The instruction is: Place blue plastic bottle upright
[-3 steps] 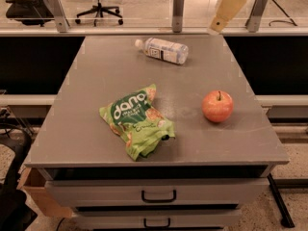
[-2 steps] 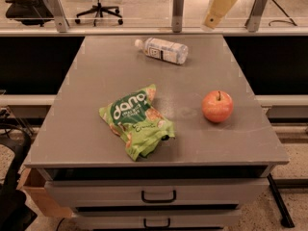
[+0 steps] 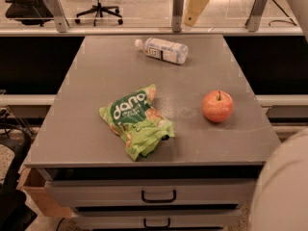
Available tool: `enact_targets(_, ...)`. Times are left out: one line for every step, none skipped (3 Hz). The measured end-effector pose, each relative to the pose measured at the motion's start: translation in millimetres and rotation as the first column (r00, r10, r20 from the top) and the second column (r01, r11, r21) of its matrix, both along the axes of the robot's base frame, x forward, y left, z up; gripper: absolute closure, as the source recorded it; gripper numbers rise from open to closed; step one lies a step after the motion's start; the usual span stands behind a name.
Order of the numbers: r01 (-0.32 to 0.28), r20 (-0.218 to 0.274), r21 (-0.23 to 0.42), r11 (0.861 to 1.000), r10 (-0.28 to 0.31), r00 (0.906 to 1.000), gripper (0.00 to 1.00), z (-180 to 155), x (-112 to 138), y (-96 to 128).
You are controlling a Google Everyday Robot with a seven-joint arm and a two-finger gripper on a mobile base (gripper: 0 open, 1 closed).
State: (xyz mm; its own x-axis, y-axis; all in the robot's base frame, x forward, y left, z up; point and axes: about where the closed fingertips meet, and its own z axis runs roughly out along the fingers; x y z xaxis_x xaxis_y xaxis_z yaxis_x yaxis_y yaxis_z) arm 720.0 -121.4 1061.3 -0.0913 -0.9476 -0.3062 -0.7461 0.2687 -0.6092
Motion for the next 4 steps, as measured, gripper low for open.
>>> enact_targets(0.018,-0.024,-0.042,0.999,-0.019,0.9995,0.00,-10.7,13.5,16.1)
enact_targets(0.092,0.016,-0.052,0.994,-0.091,0.9957,0.00,-11.4,21.3,21.5)
enact_targets(0.201,0.107,-0.001,0.980,-0.200,0.9740,0.00,-46.3,39.8,35.8)
enact_targets(0.275,0.114,0.067,0.959,-0.281,0.9528,0.00,-75.0,47.9,42.3)
